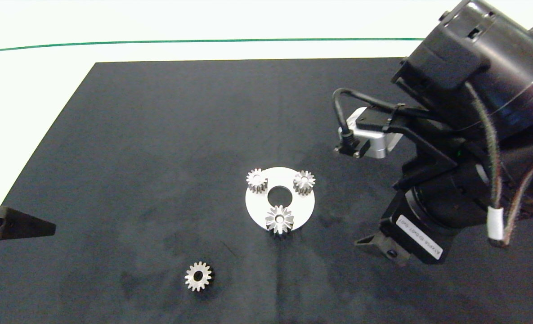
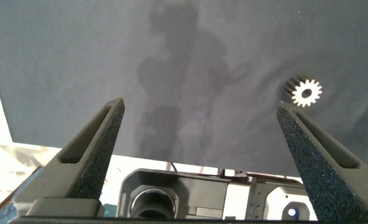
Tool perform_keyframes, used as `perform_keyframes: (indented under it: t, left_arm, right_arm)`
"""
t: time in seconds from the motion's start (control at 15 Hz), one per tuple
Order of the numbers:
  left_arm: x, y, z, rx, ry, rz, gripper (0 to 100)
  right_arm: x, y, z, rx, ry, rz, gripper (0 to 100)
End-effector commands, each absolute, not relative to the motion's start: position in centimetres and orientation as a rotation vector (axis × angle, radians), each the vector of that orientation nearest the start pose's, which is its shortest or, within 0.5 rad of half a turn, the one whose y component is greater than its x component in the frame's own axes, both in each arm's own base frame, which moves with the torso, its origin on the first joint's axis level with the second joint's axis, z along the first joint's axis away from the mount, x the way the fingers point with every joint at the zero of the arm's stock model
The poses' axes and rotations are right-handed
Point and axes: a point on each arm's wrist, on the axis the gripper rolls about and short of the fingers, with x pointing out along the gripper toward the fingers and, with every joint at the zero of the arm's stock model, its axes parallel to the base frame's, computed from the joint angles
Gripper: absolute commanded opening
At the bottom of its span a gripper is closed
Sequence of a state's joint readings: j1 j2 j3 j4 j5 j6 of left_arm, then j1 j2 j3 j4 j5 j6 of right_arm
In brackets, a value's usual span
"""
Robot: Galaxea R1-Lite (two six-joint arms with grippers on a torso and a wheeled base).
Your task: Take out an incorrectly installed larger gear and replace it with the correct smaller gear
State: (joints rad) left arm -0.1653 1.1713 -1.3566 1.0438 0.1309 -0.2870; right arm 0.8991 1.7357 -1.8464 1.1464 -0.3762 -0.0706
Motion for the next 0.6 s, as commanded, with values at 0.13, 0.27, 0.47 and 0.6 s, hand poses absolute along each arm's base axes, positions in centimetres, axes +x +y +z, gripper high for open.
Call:
perform_keyframes:
  t: [0.13, 0.27, 0.47, 0.6]
  left_arm:
    - [10.2, -1.4, 30.6, -0.145, 0.838, 0.09, 100]
    - [10.0, -1.4, 30.9, -0.148, 0.824, 0.089, 100]
    - [9.2, -1.2, 31.4, -0.155, 0.794, 0.09, 100]
    - [7.9, -1.0, 32.2, -0.155, 0.785, 0.084, 100]
  right_arm:
    - [17.4, 22.1, 29.4, -0.791, 0.814, 0.577, 100]
    - [18.4, 22.8, 29.1, -0.798, 0.781, 0.585, 100]
    - [20.0, 23.2, 28.6, -0.826, 0.744, 0.647, 100]
    - [20.7, 24.2, 27.7, -0.831, 0.751, 0.666, 100]
